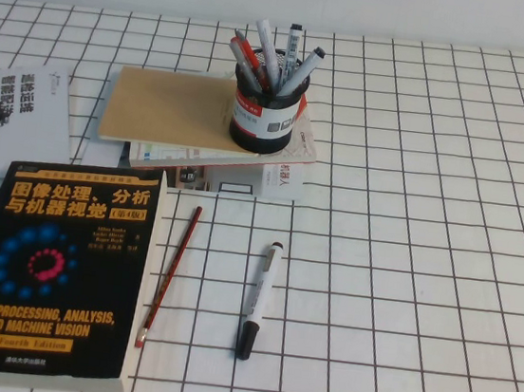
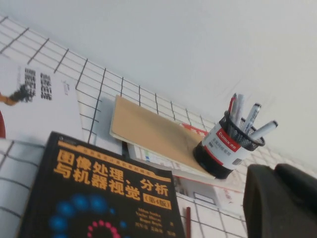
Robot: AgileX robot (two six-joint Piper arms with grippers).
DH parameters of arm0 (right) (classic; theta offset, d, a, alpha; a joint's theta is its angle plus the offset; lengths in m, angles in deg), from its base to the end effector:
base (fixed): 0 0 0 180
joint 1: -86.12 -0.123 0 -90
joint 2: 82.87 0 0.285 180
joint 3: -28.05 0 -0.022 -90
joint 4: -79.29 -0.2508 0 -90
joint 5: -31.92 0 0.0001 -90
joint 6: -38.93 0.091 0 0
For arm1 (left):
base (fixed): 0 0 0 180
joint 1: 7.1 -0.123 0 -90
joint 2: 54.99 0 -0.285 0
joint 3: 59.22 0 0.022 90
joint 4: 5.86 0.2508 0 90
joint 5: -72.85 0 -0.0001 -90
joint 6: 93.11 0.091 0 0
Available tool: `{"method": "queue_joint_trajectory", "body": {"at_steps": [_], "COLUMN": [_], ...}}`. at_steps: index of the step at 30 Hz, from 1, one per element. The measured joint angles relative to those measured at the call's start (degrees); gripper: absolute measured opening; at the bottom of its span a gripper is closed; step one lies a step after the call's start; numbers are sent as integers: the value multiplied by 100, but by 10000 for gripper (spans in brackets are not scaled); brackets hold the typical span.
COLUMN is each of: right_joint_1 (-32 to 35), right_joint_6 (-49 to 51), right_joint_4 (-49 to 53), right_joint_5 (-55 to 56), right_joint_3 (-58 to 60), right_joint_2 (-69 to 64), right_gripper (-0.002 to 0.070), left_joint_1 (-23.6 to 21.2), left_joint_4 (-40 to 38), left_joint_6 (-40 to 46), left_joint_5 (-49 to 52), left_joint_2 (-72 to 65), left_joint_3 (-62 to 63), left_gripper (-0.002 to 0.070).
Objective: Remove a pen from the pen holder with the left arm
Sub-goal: 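Take a marker out of the pen holder and lay it on the table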
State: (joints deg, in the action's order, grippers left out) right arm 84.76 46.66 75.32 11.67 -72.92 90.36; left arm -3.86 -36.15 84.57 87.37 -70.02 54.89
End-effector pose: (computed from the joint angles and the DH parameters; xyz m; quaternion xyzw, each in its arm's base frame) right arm 0.0529 0.0034 0.1717 0.0631 0.7961 0.0767 0.5969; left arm 0.0583 -0.0149 0.2526 -0.1373 0.7153 -0.2499 0.6380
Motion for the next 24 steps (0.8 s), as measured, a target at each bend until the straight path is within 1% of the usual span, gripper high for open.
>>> {"method": "queue_joint_trajectory", "body": {"at_steps": [2, 3, 7, 10, 14, 16, 19, 22, 24], "right_joint_1": [0, 0, 0, 0, 0, 0, 0, 0, 0], "right_joint_6": [0, 0, 0, 0, 0, 0, 0, 0, 0], "right_joint_4": [0, 0, 0, 0, 0, 0, 0, 0, 0], "right_joint_5": [0, 0, 0, 0, 0, 0, 0, 0, 0], "right_joint_3": [0, 0, 0, 0, 0, 0, 0, 0, 0], "right_joint_2": [0, 0, 0, 0, 0, 0, 0, 0, 0], "right_gripper": [-17, -16, -16, -17, -17, -17, -17, -16, -16], "left_joint_1": [0, 0, 0, 0, 15, 208, 759, 1424, 1732], "left_joint_4": [26, 38, 38, -55, -88, 188, 939, 1791, 2204], "left_joint_6": [434, 829, 1728, 2093, 2181, 2114, 1606, 1082, 970], "left_joint_5": [67, 106, 129, 129, 110, -17, -452, -1226, -1862], "left_joint_2": [-342, -713, -1774, -2479, -3202, -3476, -3892, -4354, -4686], "left_joint_3": [314, 583, 1262, 1640, 1990, 2087, 2115, 2115, 2115], "left_gripper": [-2, -2, -2, -2, -2, -2, -2, -1, 9]}}
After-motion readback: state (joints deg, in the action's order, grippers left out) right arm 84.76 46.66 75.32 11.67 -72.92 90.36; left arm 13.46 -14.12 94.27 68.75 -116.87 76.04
